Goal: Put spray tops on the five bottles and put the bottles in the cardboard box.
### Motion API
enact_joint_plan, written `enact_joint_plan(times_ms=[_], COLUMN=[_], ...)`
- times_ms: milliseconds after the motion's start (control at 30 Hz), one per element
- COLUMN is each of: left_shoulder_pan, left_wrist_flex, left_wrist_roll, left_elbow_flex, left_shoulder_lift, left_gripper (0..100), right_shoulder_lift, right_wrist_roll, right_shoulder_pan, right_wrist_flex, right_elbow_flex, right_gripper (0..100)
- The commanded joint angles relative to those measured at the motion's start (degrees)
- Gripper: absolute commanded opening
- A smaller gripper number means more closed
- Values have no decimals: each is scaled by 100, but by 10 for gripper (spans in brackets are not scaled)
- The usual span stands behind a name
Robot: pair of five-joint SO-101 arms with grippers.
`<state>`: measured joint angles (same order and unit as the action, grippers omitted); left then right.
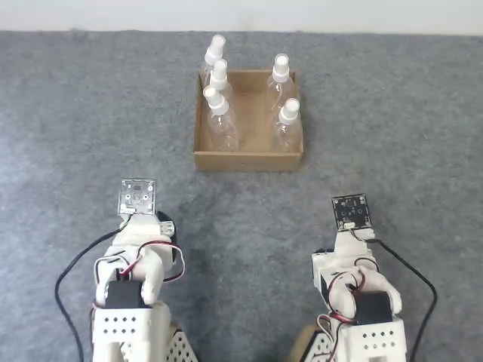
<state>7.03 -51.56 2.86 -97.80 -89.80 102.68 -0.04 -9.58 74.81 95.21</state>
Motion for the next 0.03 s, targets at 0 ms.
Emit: enact_joint_plan(times_ms=[0], left_shoulder_pan=[-18], left_wrist_flex=[-18], left_wrist_roll=[18], left_elbow_flex=[84], left_shoulder_lift=[-70], left_gripper=[13], right_shoulder_lift=[127], right_wrist_roll=[35], right_shoulder_pan=[-22], right_wrist_flex=[22], right_elbow_flex=[123], right_gripper=[8])
